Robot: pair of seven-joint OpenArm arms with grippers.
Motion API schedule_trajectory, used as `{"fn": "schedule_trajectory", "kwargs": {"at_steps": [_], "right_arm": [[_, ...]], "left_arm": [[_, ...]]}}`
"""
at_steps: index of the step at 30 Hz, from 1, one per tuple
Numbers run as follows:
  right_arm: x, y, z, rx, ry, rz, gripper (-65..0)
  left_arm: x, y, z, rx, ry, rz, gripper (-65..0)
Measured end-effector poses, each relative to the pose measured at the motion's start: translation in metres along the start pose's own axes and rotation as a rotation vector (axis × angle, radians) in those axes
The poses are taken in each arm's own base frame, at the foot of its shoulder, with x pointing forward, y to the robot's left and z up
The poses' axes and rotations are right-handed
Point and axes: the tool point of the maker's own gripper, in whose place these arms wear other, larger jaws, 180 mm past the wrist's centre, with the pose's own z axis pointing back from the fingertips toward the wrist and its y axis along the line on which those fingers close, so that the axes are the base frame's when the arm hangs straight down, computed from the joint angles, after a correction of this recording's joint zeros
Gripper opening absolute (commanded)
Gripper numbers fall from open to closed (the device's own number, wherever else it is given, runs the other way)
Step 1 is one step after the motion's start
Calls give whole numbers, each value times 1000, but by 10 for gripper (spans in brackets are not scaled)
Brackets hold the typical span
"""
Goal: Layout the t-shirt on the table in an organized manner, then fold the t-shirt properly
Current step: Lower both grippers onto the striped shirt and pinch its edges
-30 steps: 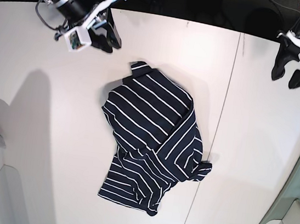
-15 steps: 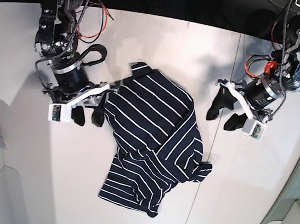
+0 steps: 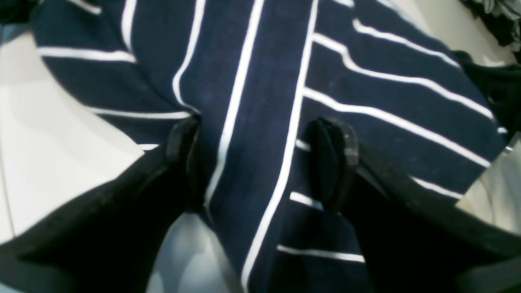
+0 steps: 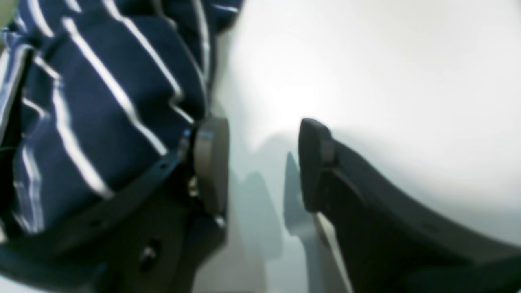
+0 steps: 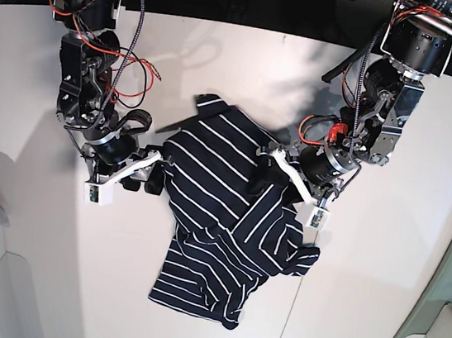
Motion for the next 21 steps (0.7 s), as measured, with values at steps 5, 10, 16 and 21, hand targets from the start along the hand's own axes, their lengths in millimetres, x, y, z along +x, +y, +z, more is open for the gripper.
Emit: {"fn": "schedule_trajectory", "kwargs": {"at_steps": [5, 10, 16, 21], "right_arm": [[16, 5, -5, 28, -37, -3, -372], [24, 1, -13, 16, -57, 14, -372], [7, 6, -30, 42, -15, -41, -372], [-11, 52, -42, 150, 20, -70, -402]], "left_arm": [[-8, -4, 5, -43, 65, 35, -650], [21, -53, 29, -337, 45, -32, -650], [63, -83, 53, -434, -30, -81, -650], [76, -95, 58, -467, -66, -88, -650]]}}
